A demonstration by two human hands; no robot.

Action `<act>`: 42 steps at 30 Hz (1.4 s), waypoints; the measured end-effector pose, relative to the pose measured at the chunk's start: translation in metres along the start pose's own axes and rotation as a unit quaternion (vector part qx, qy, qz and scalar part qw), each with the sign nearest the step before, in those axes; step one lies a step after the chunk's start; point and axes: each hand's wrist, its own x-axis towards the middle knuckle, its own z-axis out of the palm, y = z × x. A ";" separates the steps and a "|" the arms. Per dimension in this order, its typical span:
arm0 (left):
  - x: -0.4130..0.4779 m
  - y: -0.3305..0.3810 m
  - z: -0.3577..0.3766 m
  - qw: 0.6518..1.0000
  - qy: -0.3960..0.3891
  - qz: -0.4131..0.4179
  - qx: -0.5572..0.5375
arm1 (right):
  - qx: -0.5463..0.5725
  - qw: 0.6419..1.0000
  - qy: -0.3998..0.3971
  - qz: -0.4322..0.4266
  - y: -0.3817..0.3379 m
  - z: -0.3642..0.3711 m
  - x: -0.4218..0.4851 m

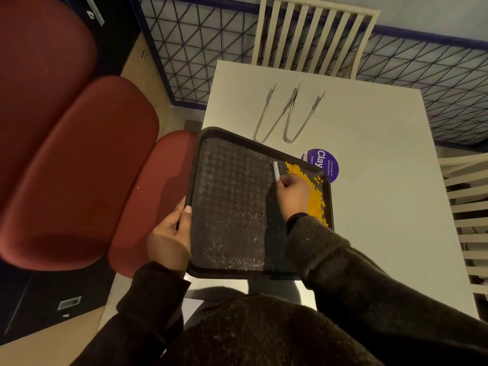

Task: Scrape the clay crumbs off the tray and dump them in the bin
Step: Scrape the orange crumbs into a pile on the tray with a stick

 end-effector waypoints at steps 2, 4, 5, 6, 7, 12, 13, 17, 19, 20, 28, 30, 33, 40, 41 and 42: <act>-0.001 0.002 0.001 1.000 0.000 0.006 0.001 | 0.005 1.000 -0.012 -0.004 -0.008 0.007 0.000; 0.000 0.002 0.002 1.000 -0.006 0.006 0.004 | 0.001 1.000 -0.004 0.003 -0.013 0.009 0.006; 0.000 0.001 0.002 1.000 -0.008 0.004 0.002 | -0.002 1.000 0.000 0.013 -0.013 0.009 0.010; 0.000 0.001 0.003 1.000 -0.009 0.001 -0.001 | -0.004 1.000 0.005 0.024 -0.012 0.007 0.014; 0.001 0.000 0.003 1.000 -0.005 0.000 0.000 | -0.012 0.999 0.011 0.035 -0.010 0.004 0.018; 0.001 -0.003 0.002 1.000 0.005 -0.006 0.011 | -0.066 0.994 0.032 0.085 0.010 -0.009 0.033; 0.001 -0.002 0.002 1.000 0.006 -0.007 0.009 | -0.064 0.994 0.032 0.087 0.010 -0.011 0.033; 0.006 0.000 0.003 1.000 0.008 0.005 0.016 | -0.039 0.999 0.017 0.028 0.011 -0.016 0.010; 0.009 -0.003 0.002 1.000 0.004 0.005 0.018 | -0.051 0.998 -0.014 -0.023 0.020 -0.018 -0.012; 0.010 -0.003 0.002 1.000 0.003 0.007 0.019 | -0.065 0.996 -0.034 -0.044 0.028 -0.019 -0.022; 0.012 -0.004 0.000 0.998 -0.015 0.023 0.057 | -0.139 0.987 -0.042 -0.065 0.069 -0.035 -0.044; 0.012 -0.004 0.000 0.998 -0.013 0.021 0.062 | -0.130 0.990 -0.023 -0.043 0.066 -0.035 -0.032; 0.011 -0.005 0.000 0.998 -0.013 0.013 0.062 | -0.121 0.993 -0.006 -0.012 0.061 -0.036 -0.011; 0.010 -0.005 0.000 0.998 -0.007 0.004 0.060 | -0.112 0.994 -0.009 -0.003 0.058 -0.045 -0.007; 0.011 -0.004 0.000 0.998 -0.005 0.000 0.057 | -0.114 0.993 -0.015 -0.014 0.061 -0.049 -0.015; 0.012 -0.004 0.000 0.998 -0.003 -0.003 0.057 | -0.119 0.992 -0.026 -0.027 0.067 -0.053 -0.024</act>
